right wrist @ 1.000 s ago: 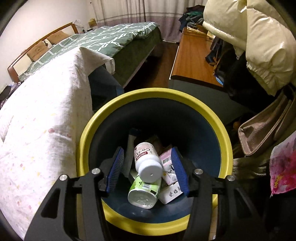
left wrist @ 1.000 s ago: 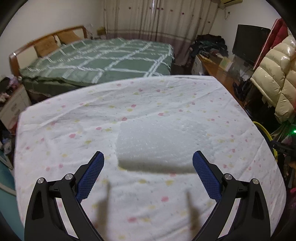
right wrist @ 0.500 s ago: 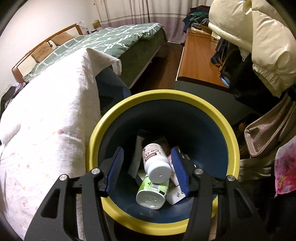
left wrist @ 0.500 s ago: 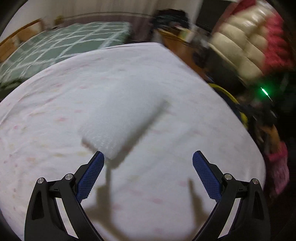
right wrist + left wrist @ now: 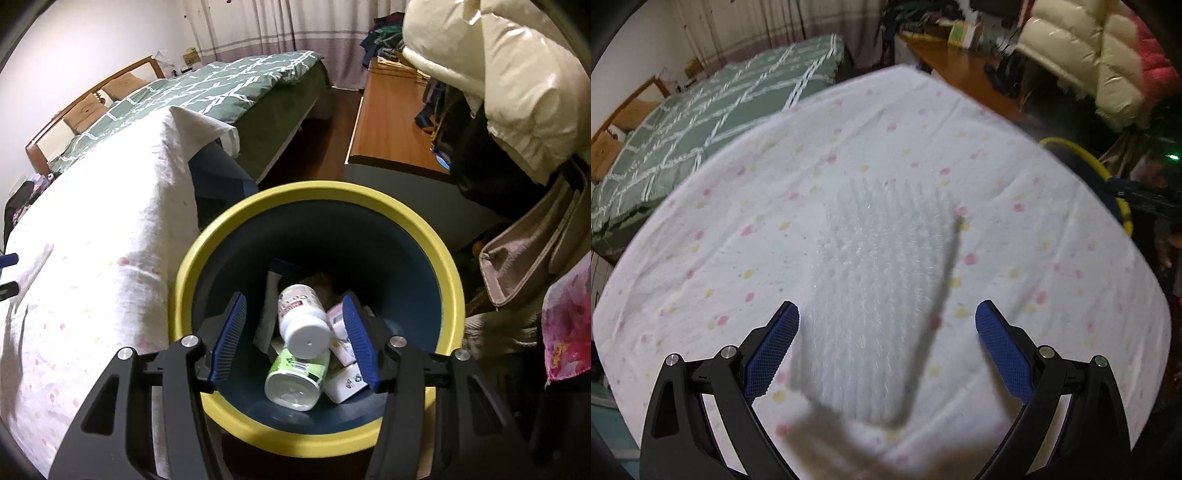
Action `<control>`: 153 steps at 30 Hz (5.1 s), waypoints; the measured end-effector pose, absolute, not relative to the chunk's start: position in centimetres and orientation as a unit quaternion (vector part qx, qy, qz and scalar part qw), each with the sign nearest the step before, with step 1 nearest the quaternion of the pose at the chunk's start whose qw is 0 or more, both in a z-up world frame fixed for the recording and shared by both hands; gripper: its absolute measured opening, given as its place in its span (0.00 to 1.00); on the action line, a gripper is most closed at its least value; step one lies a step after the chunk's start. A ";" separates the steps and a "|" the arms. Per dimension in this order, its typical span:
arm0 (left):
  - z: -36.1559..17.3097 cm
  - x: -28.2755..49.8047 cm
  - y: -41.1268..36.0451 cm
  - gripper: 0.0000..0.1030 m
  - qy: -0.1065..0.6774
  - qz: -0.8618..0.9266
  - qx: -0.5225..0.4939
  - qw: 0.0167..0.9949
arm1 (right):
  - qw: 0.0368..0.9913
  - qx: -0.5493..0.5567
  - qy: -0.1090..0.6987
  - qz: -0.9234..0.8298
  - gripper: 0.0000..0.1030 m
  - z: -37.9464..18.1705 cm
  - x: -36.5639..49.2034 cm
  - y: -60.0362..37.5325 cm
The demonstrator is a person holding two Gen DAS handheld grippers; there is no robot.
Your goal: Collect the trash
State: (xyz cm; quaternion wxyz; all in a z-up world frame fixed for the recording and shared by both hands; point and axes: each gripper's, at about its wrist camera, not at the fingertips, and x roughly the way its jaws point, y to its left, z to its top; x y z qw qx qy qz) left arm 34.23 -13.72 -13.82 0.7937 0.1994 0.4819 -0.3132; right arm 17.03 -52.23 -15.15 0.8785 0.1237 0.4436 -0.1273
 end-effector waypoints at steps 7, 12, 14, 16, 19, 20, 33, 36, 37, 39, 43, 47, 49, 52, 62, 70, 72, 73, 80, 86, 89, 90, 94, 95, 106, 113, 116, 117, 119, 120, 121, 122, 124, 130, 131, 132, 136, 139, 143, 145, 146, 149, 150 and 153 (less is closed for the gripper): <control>-15.1 35.7 -14.2 0.77 0.497 -0.297 0.180 0.795 | 0.879 0.130 0.443 -0.121 0.51 -15.4 16.8 -52.3; -14.6 35.4 -14.2 0.44 0.499 -0.288 0.181 0.797 | 0.880 0.134 0.443 -0.108 0.51 -15.6 16.7 -51.7; -14.4 35.0 -14.3 0.34 0.500 -0.289 0.180 0.797 | 0.881 0.135 0.442 -0.103 0.51 -15.5 16.5 -51.5; -14.1 34.4 -14.6 0.30 0.497 -0.292 0.183 0.797 | 0.883 0.136 0.439 -0.100 0.51 -15.2 16.2 -51.3; -13.5 33.1 -15.6 0.30 0.488 -0.299 0.191 0.798 | 0.886 0.140 0.431 -0.098 0.51 -14.5 15.3 -51.4; -13.0 32.5 -16.2 0.30 0.484 -0.305 0.191 0.798 | 0.887 0.141 0.428 -0.099 0.51 -14.3 14.9 -51.4; -9.2 26.1 -28.9 0.30 0.457 -0.395 0.205 0.770 | 0.895 0.137 0.403 -0.129 0.51 -12.4 8.6 -52.8; -9.8 25.7 -32.7 0.30 0.461 -0.401 0.210 0.763 | 0.895 0.139 0.400 -0.141 0.52 -12.3 7.0 -53.8; -10.1 25.7 -33.9 0.30 0.466 -0.405 0.209 0.758 | 0.895 0.138 0.399 -0.144 0.53 -12.4 6.5 -54.0; -11.0 25.8 -36.8 0.30 0.481 -0.411 0.207 0.746 | 0.894 0.138 0.399 -0.150 0.55 -12.5 5.8 -54.5; -12.5 25.6 -41.5 0.30 0.495 -0.416 0.216 0.732 | 0.891 0.149 0.400 -0.153 0.55 -12.9 4.4 -55.8; -14.0 25.4 -45.4 0.42 0.502 -0.413 0.228 0.725 | 0.890 0.160 0.399 -0.153 0.55 -13.3 3.7 -56.5; -14.7 25.4 -46.9 0.52 0.503 -0.410 0.233 0.725 | 0.889 0.162 0.400 -0.154 0.55 -13.4 3.2 -56.8; -15.1 25.5 -48.0 0.65 0.497 -0.402 0.236 0.732 | 0.888 0.163 0.402 -0.154 0.55 -13.7 2.8 -56.9; -13.6 24.7 -46.6 0.79 0.479 -0.394 0.207 0.757 | 0.888 0.159 0.405 -0.151 0.56 -13.3 2.3 -56.2; -5.9 19.8 -35.2 0.95 0.363 -0.323 0.137 0.863 | 0.902 0.133 0.392 -0.118 0.60 -11.2 2.7 -51.9; -4.3 18.0 -31.2 0.95 0.335 -0.292 0.122 0.888 | 0.910 0.124 0.383 -0.104 0.62 -10.1 2.7 -50.4; -3.7 17.1 -29.0 0.95 0.325 -0.272 0.115 0.899 | 0.912 0.118 0.379 -0.100 0.63 -9.7 2.7 -49.9; -2.1 12.1 -14.8 0.95 0.305 -0.139 0.045 0.941 | 0.937 0.066 0.337 -0.071 0.68 -5.9 2.1 -44.1; -1.5 7.0 -6.0 0.95 0.279 -0.045 0.011 0.959 | 0.951 0.026 0.300 -0.065 0.74 -3.0 0.4 -40.2; -1.2 4.8 -3.7 0.95 0.270 -0.036 0.002 0.962 | 0.957 0.019 0.283 -0.062 0.76 -1.9 -1.0 -38.9; -1.2 4.3 -3.4 0.95 0.268 -0.033 0.002 0.963 | 0.958 0.016 0.279 -0.064 0.77 -1.7 -1.3 -38.6; -1.2 2.3 -2.2 0.95 0.264 -0.035 -0.002 0.964 | 0.962 0.018 0.263 -0.070 0.78 -0.9 -2.8 -38.1; -1.3 1.9 -2.0 0.95 0.264 -0.035 -0.001 0.964 | 0.963 0.020 0.258 -0.072 0.79 -0.7 -3.2 -38.1; -1.5 0.5 -2.6 0.95 0.263 -0.030 -0.002 0.964 | 0.969 0.035 0.233 -0.072 0.83 0.2 -4.7 -38.2; -1.1 0.3 -2.5 0.95 0.261 -0.029 -0.007 0.965 | 0.969 0.033 0.234 -0.069 0.83 0.2 -4.6 -37.8; -1.0 0.1 -2.6 0.95 0.260 -0.030 -0.007 0.965 | 0.969 0.032 0.234 -0.069 0.83 0.1 -4.6 -37.7; -1.1 0.2 -2.6 0.95 0.260 -0.030 -0.006 0.965 | 0.969 0.033 0.234 -0.068 0.83 0.1 -4.6 -37.6; -1.1 0.2 -2.7 0.95 0.260 -0.030 -0.005 0.965 | 0.969 0.033 0.234 -0.068 0.83 0.1 -4.7 -37.6; -1.1 0.2 -2.7 0.95 0.260 -0.030 -0.005 0.965 | 0.969 0.034 0.234 -0.069 0.83 0.1 -4.7 -37.6; -1.1 0.2 -2.7 0.95 0.261 -0.030 -0.005 0.965 | 0.969 0.035 0.235 -0.068 0.83 0.1 -4.7 -37.7; -1.2 0.2 -2.8 0.95 0.262 -0.031 -0.005 0.965 | 0.969 0.036 0.234 -0.068 0.83 0.1 -4.7 -37.7; -1.1 0.2 -2.7 0.95 0.263 -0.032 -0.004 0.964 | 0.969 0.038 0.233 -0.069 0.83 0.2 -4.7 -37.8; -1.1 0.4 -2.9 0.95 0.266 -0.034 0.000 0.964 | 0.969 0.039 0.234 -0.069 0.83 0.1 -4.7 -37.9; -1.1 0.5 -2.9 0.95 0.266 -0.034 0.000 0.963 | 0.969 0.039 0.234 -0.069 0.83 0.1 -4.7 -37.9; -1.1 0.4 -2.9 0.95 0.266 -0.035 -0.001 0.963 | 0.969 0.040 0.234 -0.068 0.83 0.1 -4.7 -37.9; -1.1 0.5 -2.9 0.95 0.268 -0.035 -0.001 0.963 | 0.969 0.041 0.236 -0.068 0.83 0.0 -4.6 -38.1; -1.2 0.6 -3.0 0.95 0.269 -0.036 -0.002 0.962 | 0.969 0.041 0.235 -0.068 0.83 0.0 -4.6 -38.1; -1.2 0.6 -3.0 0.95 0.269 -0.036 -0.001 0.962 | 0.969 0.040 0.235 -0.067 0.83 -0.1 -4.5 -38.1; -1.2 0.6 -3.0 0.95 0.269 -0.035 -0.001 0.962 | 0.969 0.040 0.236 -0.067 0.83 -0.2 -4.5 -38.1; -1.2 0.6 -3.0 0.95 0.269 -0.035 -0.002 0.962 | 0.969 0.041 0.236 -0.067 0.83 -0.1 -4.5 -38.1; -1.3 0.6 -3.0 0.95 0.270 -0.035 -0.001 0.962 | 0.969 0.041 0.236 -0.066 0.83 -0.2 -4.5 -38.0; -1.3 0.6 -3.0 0.95 0.270 -0.035 -0.001 0.962 | 0.969 0.041 0.236 -0.066 0.83 -0.2 -4.5 -38.1; -1.4 0.6 -3.0 0.95 0.270 -0.036 0.000 0.962 | 0.969 0.040 0.237 -0.067 0.83 -0.1 -4.5 -38.0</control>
